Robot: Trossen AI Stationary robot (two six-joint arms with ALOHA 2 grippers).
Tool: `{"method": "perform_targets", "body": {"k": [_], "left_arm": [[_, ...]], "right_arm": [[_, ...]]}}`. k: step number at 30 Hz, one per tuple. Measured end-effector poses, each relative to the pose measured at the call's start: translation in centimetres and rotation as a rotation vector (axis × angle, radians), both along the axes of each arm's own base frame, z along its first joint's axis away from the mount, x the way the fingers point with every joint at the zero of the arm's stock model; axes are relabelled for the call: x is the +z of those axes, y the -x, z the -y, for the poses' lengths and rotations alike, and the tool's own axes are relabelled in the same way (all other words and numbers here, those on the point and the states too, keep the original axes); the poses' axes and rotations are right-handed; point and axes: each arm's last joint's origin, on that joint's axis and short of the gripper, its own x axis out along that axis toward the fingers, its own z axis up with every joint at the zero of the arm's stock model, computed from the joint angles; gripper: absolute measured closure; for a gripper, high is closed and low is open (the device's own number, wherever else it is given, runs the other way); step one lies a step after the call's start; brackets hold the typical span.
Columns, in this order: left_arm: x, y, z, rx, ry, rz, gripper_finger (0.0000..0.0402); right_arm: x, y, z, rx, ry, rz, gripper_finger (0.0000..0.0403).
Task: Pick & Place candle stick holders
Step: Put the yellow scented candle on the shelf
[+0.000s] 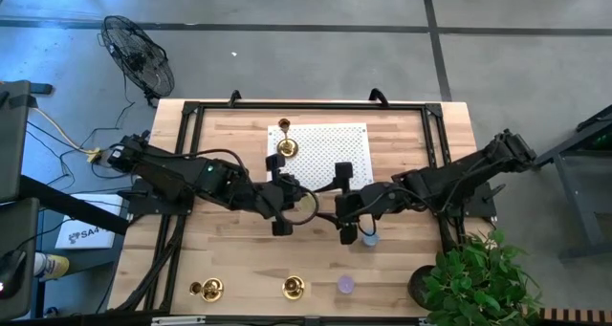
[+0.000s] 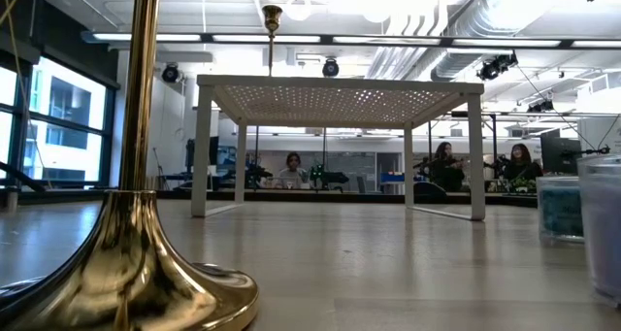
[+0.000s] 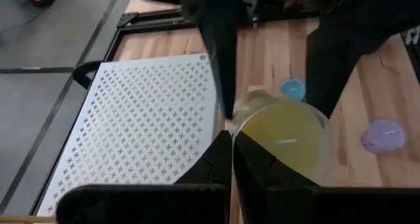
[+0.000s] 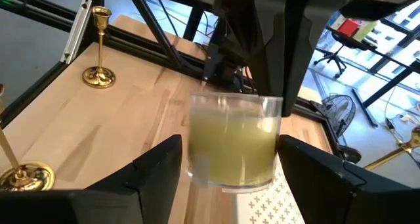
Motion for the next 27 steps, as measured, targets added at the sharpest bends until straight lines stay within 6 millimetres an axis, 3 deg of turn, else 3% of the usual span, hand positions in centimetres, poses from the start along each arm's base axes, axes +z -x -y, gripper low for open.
{"method": "perform_targets", "body": {"k": [10,17,27], "left_arm": [[0.2,-0.16,0.07,-0.028,-0.02,0.015,0.0401],[0.18,-0.15,0.11,-0.039,-0.012,0.011,0.0401],[0.16,-0.15,0.13,-0.045,-0.007,0.008,0.04]], "right_arm": [[-0.01,-0.12,0.3,0.009,-0.006,-0.003,0.0156],[-0.03,-0.11,0.28,0.011,-0.005,-0.005,0.02],[-0.13,-0.07,0.3,0.008,0.0,-0.016,0.0202]]}}
